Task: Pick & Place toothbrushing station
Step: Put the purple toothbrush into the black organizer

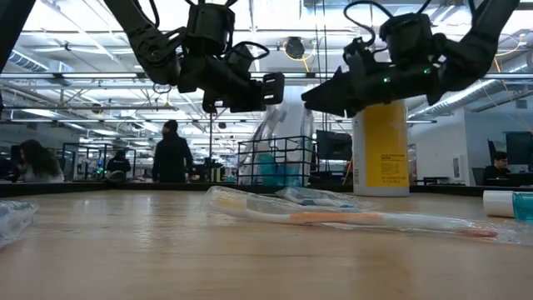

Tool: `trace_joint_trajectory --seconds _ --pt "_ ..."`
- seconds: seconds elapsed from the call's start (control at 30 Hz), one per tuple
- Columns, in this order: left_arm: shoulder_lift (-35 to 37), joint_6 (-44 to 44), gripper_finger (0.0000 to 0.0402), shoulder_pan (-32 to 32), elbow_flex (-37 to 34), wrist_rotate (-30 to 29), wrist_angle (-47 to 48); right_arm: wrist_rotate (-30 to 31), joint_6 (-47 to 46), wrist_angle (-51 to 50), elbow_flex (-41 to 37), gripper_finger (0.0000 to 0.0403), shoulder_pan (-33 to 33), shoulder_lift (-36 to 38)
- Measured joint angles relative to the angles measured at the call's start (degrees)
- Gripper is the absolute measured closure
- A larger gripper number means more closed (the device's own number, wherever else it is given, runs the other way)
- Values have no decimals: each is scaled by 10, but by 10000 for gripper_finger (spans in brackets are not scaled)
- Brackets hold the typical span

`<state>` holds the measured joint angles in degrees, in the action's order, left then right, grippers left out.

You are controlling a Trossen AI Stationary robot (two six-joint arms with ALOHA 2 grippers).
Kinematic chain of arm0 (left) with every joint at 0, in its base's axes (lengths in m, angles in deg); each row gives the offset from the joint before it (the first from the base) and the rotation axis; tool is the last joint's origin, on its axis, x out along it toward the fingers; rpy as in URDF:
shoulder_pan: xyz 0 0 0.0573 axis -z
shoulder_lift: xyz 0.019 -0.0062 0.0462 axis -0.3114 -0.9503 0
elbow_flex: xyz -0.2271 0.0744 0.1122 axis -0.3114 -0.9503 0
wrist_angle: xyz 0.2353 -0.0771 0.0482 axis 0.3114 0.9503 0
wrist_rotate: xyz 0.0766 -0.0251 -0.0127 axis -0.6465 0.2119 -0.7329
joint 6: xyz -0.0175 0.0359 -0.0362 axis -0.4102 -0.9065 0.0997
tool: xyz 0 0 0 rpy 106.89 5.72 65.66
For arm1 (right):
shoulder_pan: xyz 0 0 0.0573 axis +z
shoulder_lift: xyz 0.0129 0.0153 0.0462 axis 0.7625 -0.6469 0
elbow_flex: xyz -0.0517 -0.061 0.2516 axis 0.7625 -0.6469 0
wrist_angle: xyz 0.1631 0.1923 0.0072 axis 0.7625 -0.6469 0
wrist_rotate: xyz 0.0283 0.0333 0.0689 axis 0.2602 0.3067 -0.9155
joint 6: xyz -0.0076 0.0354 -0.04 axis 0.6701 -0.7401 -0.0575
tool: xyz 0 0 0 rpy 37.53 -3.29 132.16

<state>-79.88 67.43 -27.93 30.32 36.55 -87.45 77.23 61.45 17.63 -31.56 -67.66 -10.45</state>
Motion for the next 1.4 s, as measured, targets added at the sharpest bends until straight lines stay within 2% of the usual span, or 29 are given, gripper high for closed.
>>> trace_joint_trajectory --seconds 0.23,0.43,0.6,0.7,0.9,1.13,1.23,1.3,1.4 --pt "0 -5 398 0 0 0 2 3 18 -6 6 147 -4 -23" --pt "0 -11 389 0 0 0 3 2 20 -8 9 157 13 31" --pt "0 -11 398 0 0 0 3 10 22 -58 9 175 19 80" --pt "0 -9 390 1 0 0 2 31 22 -77 9 184 19 89" --pt "0 -10 374 4 0 0 -1 30 22 -84 9 186 19 90" --pt "43 -101 375 10 0 0 23 31 22 -84 9 184 19 90" --pt "74 -95 362 9 0 2 69 30 22 -84 9 184 19 90" --pt "99 -85 347 2 0 26 119 30 22 -84 9 184 19 90" --pt "136 -33 318 -19 3 116 200 30 29 -83 9 184 19 90"
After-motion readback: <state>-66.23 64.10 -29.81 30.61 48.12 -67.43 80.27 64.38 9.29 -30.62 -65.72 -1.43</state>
